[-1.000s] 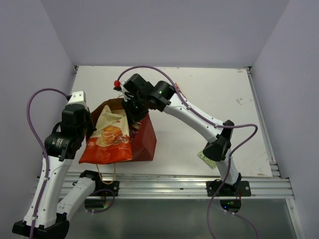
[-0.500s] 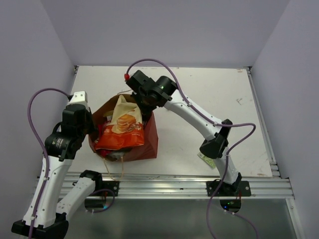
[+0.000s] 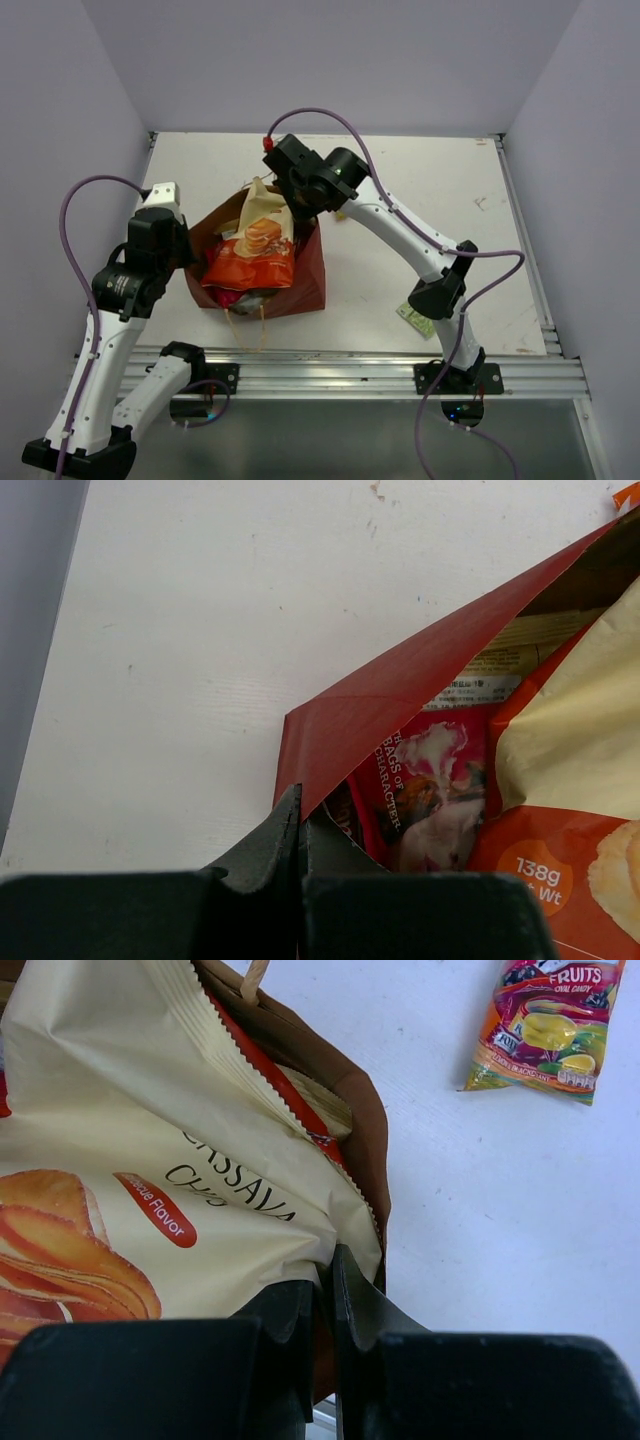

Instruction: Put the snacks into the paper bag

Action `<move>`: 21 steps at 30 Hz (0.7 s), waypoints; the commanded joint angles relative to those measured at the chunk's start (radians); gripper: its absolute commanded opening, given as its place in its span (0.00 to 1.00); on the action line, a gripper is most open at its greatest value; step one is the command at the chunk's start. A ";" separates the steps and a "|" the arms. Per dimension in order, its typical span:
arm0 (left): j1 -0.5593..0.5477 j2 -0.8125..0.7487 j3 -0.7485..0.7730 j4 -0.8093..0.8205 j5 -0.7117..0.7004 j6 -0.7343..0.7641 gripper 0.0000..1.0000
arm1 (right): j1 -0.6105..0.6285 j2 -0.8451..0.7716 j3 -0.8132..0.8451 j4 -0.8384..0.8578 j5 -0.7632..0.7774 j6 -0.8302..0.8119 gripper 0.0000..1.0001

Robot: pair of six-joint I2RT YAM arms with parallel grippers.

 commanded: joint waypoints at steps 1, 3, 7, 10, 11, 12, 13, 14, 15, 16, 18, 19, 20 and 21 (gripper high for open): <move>0.002 -0.019 0.010 0.086 -0.040 0.012 0.00 | 0.019 -0.002 0.071 -0.187 0.065 0.028 0.00; 0.002 -0.018 0.010 0.087 -0.040 0.012 0.00 | 0.039 -0.005 0.069 -0.193 0.059 0.035 0.05; 0.004 -0.013 0.010 0.090 -0.044 0.012 0.00 | 0.060 -0.074 0.092 -0.124 0.014 0.016 0.48; 0.004 -0.010 0.012 0.092 -0.043 0.010 0.00 | 0.056 -0.150 0.179 -0.081 0.078 0.005 0.66; 0.004 -0.010 0.013 0.090 -0.044 0.010 0.00 | 0.050 -0.173 0.175 -0.067 0.091 0.001 0.68; 0.002 -0.008 0.012 0.090 -0.044 0.010 0.00 | 0.021 -0.206 0.152 -0.028 0.095 -0.001 0.71; 0.004 -0.008 0.012 0.090 -0.046 0.009 0.00 | -0.002 -0.264 0.116 -0.003 0.099 -0.002 0.71; 0.004 -0.008 0.015 0.089 -0.046 0.010 0.00 | -0.027 -0.298 0.023 0.020 0.111 -0.013 0.71; 0.002 -0.007 0.015 0.089 -0.046 0.009 0.00 | -0.080 -0.322 -0.025 0.072 0.114 -0.021 0.74; 0.004 -0.008 0.017 0.086 -0.052 0.010 0.00 | -0.113 -0.342 -0.068 0.100 0.108 -0.028 0.75; 0.004 -0.011 0.020 0.081 -0.056 0.007 0.00 | -0.210 -0.373 -0.188 0.190 0.079 -0.060 0.76; 0.004 -0.013 0.020 0.081 -0.058 0.007 0.00 | -0.238 -0.372 -0.228 0.227 0.079 -0.077 0.77; 0.004 -0.015 0.020 0.081 -0.060 0.007 0.00 | -0.261 -0.353 -0.298 0.262 0.077 -0.094 0.77; 0.004 -0.015 0.018 0.081 -0.060 0.005 0.00 | -0.307 -0.333 -0.326 0.325 0.076 -0.120 0.77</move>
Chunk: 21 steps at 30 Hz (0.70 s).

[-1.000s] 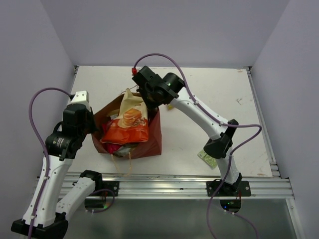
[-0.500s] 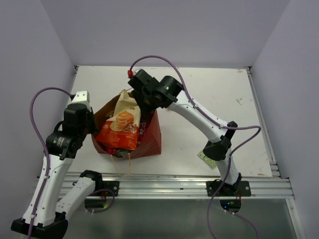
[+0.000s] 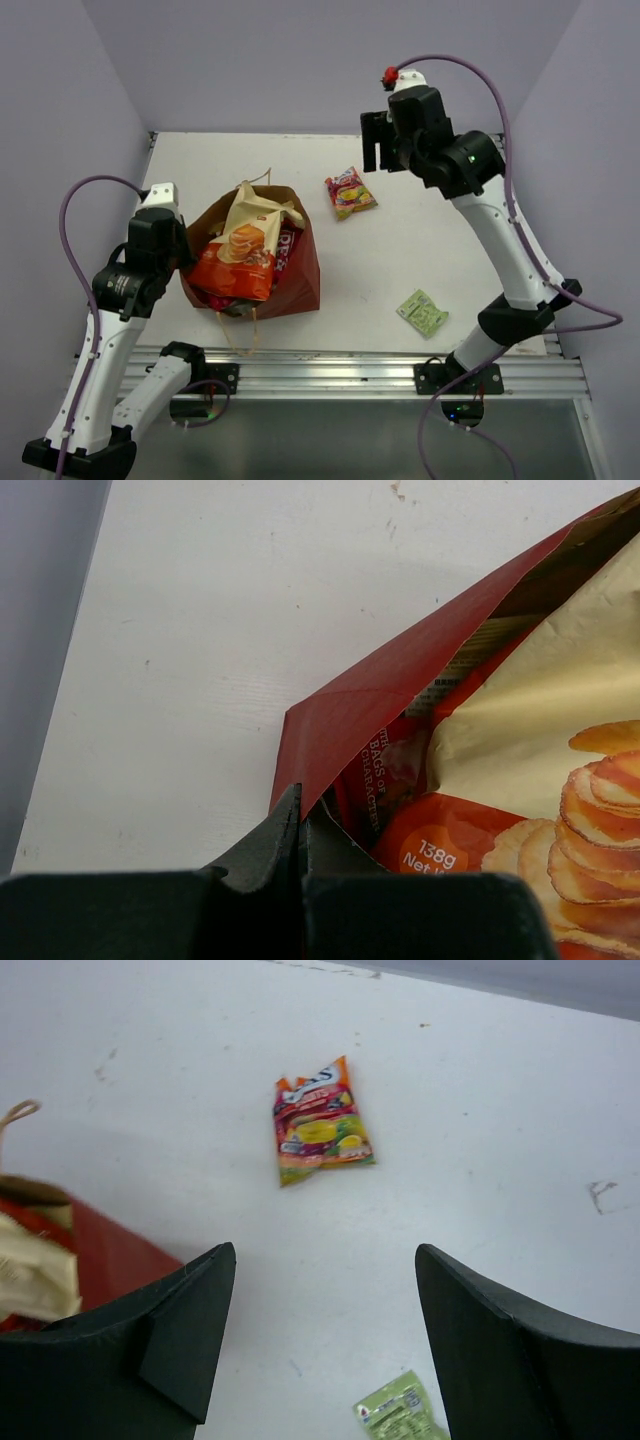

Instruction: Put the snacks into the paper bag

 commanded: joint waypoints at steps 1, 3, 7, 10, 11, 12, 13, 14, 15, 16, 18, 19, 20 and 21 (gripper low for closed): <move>0.003 -0.016 0.022 0.085 -0.031 0.005 0.00 | -0.084 0.102 -0.135 0.192 0.006 -0.079 0.77; 0.003 -0.018 0.022 0.085 -0.034 0.001 0.00 | -0.130 0.190 -0.167 0.254 -0.022 -0.090 0.75; 0.003 -0.019 0.019 0.083 -0.046 -0.005 0.00 | -0.162 0.348 -0.148 0.322 -0.036 -0.114 0.74; 0.003 -0.021 0.015 0.080 -0.054 -0.011 0.00 | -0.185 0.461 -0.103 0.344 -0.072 -0.128 0.74; 0.003 -0.022 0.015 0.080 -0.054 -0.011 0.00 | -0.196 0.486 -0.082 0.348 -0.082 -0.136 0.74; 0.003 -0.024 0.013 0.080 -0.057 -0.016 0.00 | -0.199 0.516 -0.071 0.350 -0.086 -0.137 0.74; 0.003 -0.024 0.012 0.080 -0.063 -0.018 0.00 | -0.201 0.559 -0.063 0.353 -0.098 -0.143 0.74; 0.003 -0.024 0.013 0.079 -0.067 -0.021 0.00 | -0.205 0.584 -0.051 0.354 -0.102 -0.149 0.74; 0.003 -0.021 0.013 0.076 -0.072 -0.025 0.00 | -0.207 0.602 -0.048 0.356 -0.111 -0.152 0.74; 0.003 -0.021 0.013 0.074 -0.077 -0.025 0.00 | -0.210 0.638 -0.046 0.358 -0.123 -0.152 0.74; 0.002 -0.018 0.015 0.071 -0.078 -0.028 0.00 | -0.213 0.661 -0.054 0.368 -0.172 -0.148 0.73; 0.003 -0.018 0.015 0.070 -0.081 -0.030 0.00 | -0.213 0.678 -0.063 0.377 -0.187 -0.148 0.73; 0.003 -0.015 0.018 0.067 -0.083 -0.028 0.00 | -0.213 0.682 -0.078 0.384 -0.219 -0.139 0.73; 0.003 -0.015 0.016 0.065 -0.084 -0.028 0.00 | -0.212 0.692 -0.085 0.397 -0.233 -0.136 0.73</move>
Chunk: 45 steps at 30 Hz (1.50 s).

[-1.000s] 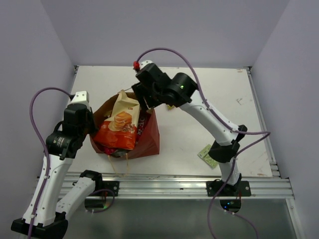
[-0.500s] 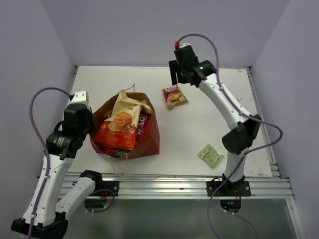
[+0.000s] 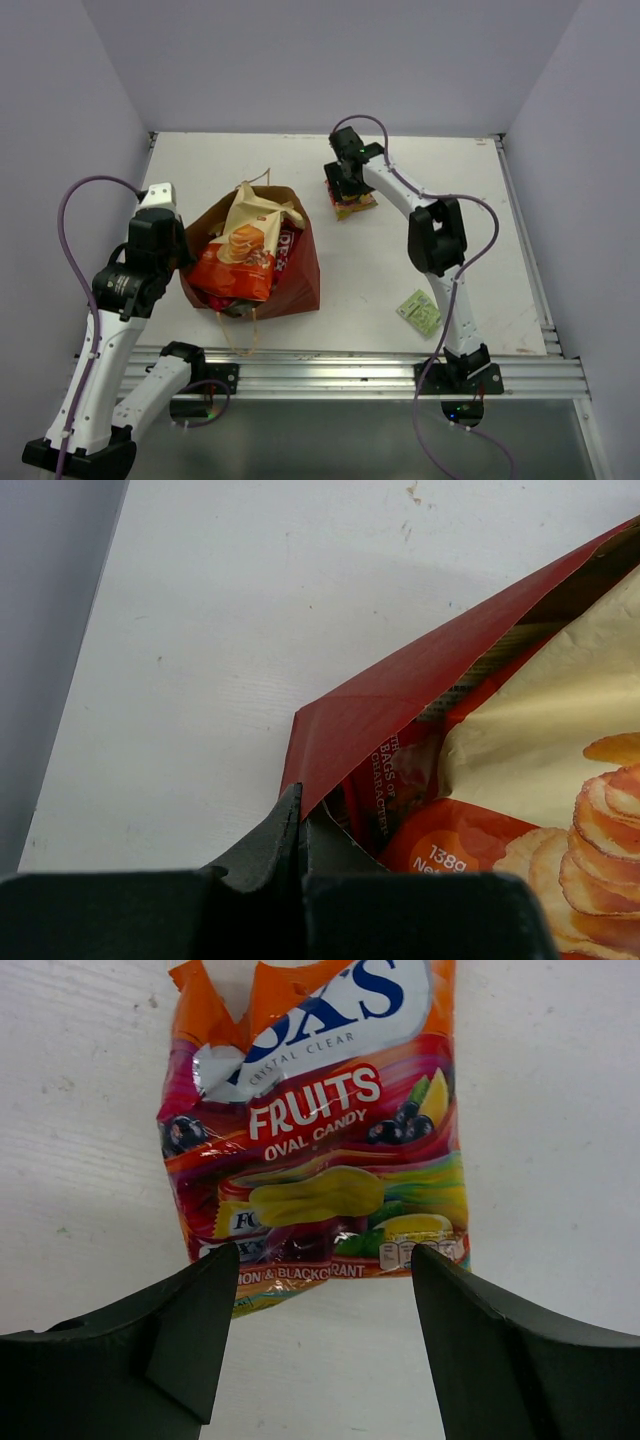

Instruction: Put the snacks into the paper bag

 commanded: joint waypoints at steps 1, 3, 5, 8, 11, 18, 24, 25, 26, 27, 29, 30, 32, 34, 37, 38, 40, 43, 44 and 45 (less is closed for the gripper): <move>0.003 -0.012 0.018 0.070 -0.049 -0.016 0.00 | -0.003 0.013 0.021 0.069 -0.095 -0.006 0.73; 0.003 -0.009 0.018 0.069 -0.049 -0.015 0.00 | -0.003 0.050 0.018 0.059 -0.104 0.000 0.73; 0.003 -0.006 0.021 0.067 -0.049 -0.015 0.00 | -0.004 0.086 0.015 0.034 -0.115 -0.003 0.73; 0.003 -0.009 0.026 0.063 -0.053 -0.015 0.00 | -0.003 0.100 -0.035 0.033 -0.124 -0.003 0.73; 0.003 -0.014 0.030 0.058 -0.058 -0.013 0.00 | -0.004 0.105 -0.086 0.028 -0.129 0.004 0.68; 0.003 -0.023 0.032 0.057 -0.056 -0.011 0.00 | -0.006 0.044 -0.176 0.007 -0.092 0.011 0.00; 0.003 -0.035 0.023 0.060 -0.050 -0.010 0.00 | 0.022 -0.204 -0.195 -0.029 -0.099 -0.037 0.00; 0.003 -0.037 0.021 0.061 -0.050 -0.011 0.00 | 0.040 -0.278 -0.148 -0.042 -0.113 -0.045 0.00; 0.003 -0.037 0.020 0.061 -0.047 -0.008 0.00 | 0.054 -0.303 -0.108 -0.088 -0.157 -0.052 0.00; 0.003 -0.037 0.018 0.063 -0.047 -0.008 0.00 | 0.071 -0.323 -0.056 -0.119 -0.176 -0.055 0.00; 0.003 -0.037 0.012 0.069 -0.041 -0.007 0.00 | 0.137 -0.355 0.128 -0.203 -0.214 -0.069 0.00; 0.003 -0.037 0.010 0.069 -0.037 -0.007 0.00 | 0.160 -0.378 0.165 -0.204 -0.233 -0.062 0.00; 0.003 -0.035 0.009 0.073 -0.026 -0.005 0.00 | 0.226 -0.400 0.259 -0.219 -0.274 -0.043 0.00; 0.003 -0.029 0.010 0.076 -0.021 -0.002 0.00 | 0.302 -0.384 0.378 -0.272 -0.270 -0.051 0.00; 0.003 -0.031 0.009 0.076 -0.012 0.001 0.00 | 0.375 -0.372 0.390 -0.277 -0.296 -0.048 0.00; 0.003 -0.032 0.009 0.076 -0.009 0.001 0.00 | 0.392 -0.374 0.373 -0.276 -0.305 -0.043 0.00; 0.003 -0.037 0.009 0.075 -0.006 0.001 0.00 | 0.439 -0.369 0.318 -0.280 -0.323 -0.042 0.00; 0.003 -0.044 0.009 0.072 -0.003 0.001 0.00 | 0.510 -0.354 0.258 -0.296 -0.313 -0.052 0.00; 0.003 -0.046 0.009 0.072 -0.003 0.001 0.00 | 0.528 -0.351 0.242 -0.299 -0.300 -0.057 0.00; 0.003 -0.049 0.007 0.072 -0.001 0.001 0.00 | 0.554 -0.346 0.200 -0.296 -0.293 -0.068 0.00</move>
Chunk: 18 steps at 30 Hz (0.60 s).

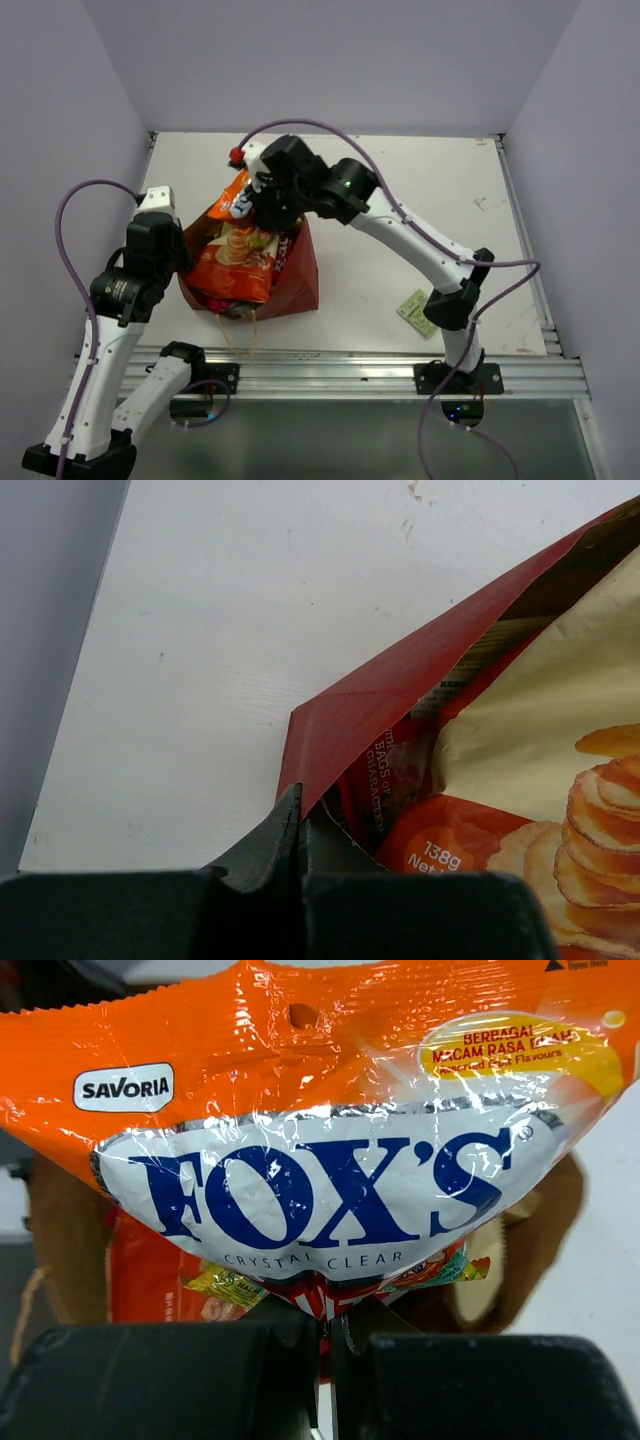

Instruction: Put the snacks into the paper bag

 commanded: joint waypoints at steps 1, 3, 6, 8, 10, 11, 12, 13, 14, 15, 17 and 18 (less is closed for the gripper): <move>0.003 -0.027 0.014 0.086 0.000 -0.001 0.00 | 0.055 0.069 -0.103 -0.064 0.014 -0.033 0.00; 0.003 -0.032 0.013 0.087 0.000 -0.002 0.00 | 0.072 0.087 -0.129 -0.066 0.014 -0.041 0.00; 0.003 -0.038 0.011 0.087 -0.004 -0.002 0.00 | 0.089 0.162 -0.073 -0.099 0.022 -0.049 0.00; 0.003 -0.043 0.011 0.087 -0.007 -0.002 0.00 | 0.095 0.204 -0.027 -0.124 0.031 -0.049 0.00; 0.003 -0.046 0.010 0.086 -0.008 -0.002 0.00 | 0.096 0.204 0.012 -0.122 0.040 -0.041 0.00; 0.003 -0.049 0.010 0.084 -0.010 -0.002 0.00 | 0.096 0.198 0.022 -0.122 0.051 -0.041 0.03; 0.003 -0.050 0.008 0.086 -0.010 -0.003 0.00 | 0.096 0.190 0.041 -0.125 0.082 -0.039 0.23; 0.002 -0.050 0.007 0.086 -0.010 -0.003 0.00 | 0.096 0.178 0.052 -0.130 0.100 -0.041 0.39; 0.003 -0.050 0.007 0.086 -0.008 -0.003 0.00 | 0.096 0.144 0.062 -0.132 0.122 -0.043 0.53; 0.003 -0.050 0.005 0.086 -0.008 -0.003 0.00 | 0.096 0.118 0.081 -0.133 0.160 -0.043 0.75; 0.003 -0.047 0.003 0.087 -0.004 -0.002 0.00 | 0.096 0.034 0.108 -0.141 0.203 -0.043 0.80; 0.003 -0.046 0.002 0.090 -0.004 -0.002 0.00 | 0.096 0.002 0.124 -0.144 0.252 -0.041 0.85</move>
